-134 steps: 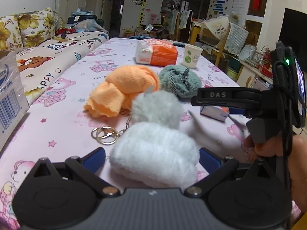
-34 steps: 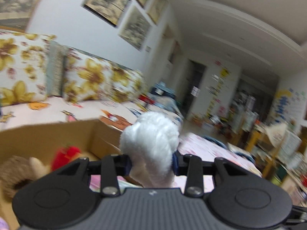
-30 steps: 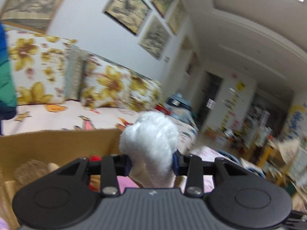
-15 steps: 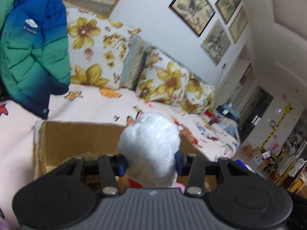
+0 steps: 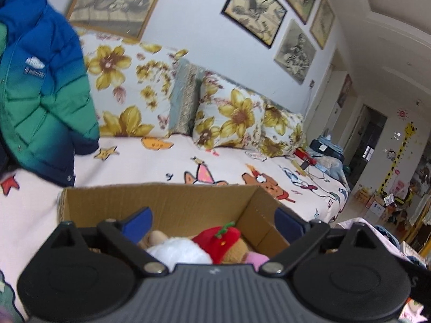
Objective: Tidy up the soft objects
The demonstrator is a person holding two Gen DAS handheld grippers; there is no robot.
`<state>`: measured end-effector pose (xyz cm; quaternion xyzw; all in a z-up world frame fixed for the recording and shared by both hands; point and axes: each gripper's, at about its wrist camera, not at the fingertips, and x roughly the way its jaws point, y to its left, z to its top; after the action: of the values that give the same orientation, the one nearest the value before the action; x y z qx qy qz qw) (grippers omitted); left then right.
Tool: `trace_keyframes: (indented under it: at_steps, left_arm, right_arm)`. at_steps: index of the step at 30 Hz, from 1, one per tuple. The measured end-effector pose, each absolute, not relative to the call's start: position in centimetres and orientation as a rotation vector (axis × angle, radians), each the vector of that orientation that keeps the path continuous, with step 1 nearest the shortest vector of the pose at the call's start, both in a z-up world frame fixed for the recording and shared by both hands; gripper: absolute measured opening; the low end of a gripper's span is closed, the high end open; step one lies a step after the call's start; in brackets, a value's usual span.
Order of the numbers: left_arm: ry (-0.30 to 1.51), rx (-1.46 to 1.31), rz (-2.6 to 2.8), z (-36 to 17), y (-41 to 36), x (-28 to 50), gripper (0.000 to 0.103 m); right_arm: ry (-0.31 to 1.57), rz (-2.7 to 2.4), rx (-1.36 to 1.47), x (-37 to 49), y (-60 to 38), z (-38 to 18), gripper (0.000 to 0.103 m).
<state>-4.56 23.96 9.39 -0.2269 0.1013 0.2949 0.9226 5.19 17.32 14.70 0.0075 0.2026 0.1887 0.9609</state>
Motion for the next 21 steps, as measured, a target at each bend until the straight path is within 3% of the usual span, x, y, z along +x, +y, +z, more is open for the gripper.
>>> trace_keyframes:
  at_steps: [21]
  left_arm:
    - [0.195,-0.301,0.513,10.1,18.9,-3.6,0.099]
  right_arm:
    - [0.429,0.265,0.061,0.8,10.7,12.7,0.101]
